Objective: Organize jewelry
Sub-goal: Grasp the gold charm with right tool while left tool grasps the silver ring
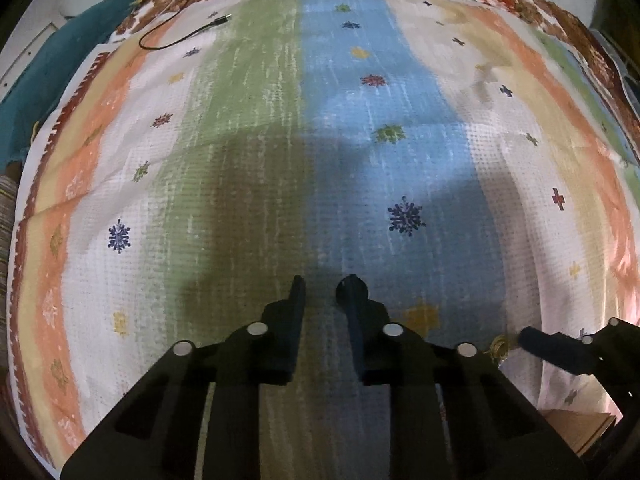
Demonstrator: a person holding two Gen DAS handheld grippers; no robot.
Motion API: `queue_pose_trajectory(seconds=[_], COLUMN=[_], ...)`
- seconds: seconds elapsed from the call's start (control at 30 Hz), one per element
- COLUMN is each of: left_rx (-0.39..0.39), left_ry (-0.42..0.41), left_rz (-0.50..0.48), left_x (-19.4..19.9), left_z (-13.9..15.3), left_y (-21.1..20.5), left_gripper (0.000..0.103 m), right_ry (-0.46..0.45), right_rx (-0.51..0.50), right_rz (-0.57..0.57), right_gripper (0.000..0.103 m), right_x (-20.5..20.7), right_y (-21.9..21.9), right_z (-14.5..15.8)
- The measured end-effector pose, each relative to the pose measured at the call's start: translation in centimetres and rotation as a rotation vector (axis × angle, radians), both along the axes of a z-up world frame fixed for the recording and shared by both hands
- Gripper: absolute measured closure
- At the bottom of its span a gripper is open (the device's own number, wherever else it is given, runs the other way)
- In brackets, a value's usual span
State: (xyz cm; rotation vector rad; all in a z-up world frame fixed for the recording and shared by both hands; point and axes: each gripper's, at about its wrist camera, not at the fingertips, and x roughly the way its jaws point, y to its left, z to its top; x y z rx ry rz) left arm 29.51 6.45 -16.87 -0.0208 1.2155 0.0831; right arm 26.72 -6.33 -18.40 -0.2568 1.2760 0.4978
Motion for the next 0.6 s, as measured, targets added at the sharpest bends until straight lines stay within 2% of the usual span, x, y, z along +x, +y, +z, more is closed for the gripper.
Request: queue_pose_trajectory(seconds=[0.07, 0.17, 0.23, 0.6], left_rx=[0.018, 0.01, 0.013, -0.016], left_ry=[-0.003, -0.005, -0.008, -0.029], left_rz=[-0.015, -0.014, -0.015, -0.002], left_x=[-0.08, -0.13, -0.15, -0.43], left_z=[0.03, 0.07, 0.11, 0.82], left_y=[-0.29, -0.29, -0.33, 0.51], left_gripper=[0.087, 0.095, 0.096, 0.099], right_ry=[0.002, 0.001, 0.004, -0.004], right_rx=[0.004, 0.0, 0.004, 0.022], right_rz=[-0.003, -0.005, -0.003, 0.0], right_gripper=[0.06, 0.074, 0.083, 0.09], right_x=[0.06, 0.29, 0.36, 0.11], right_y=[0.02, 0.3, 0.49, 0.26], right_z=[-0.04, -0.2, -0.29, 0.14])
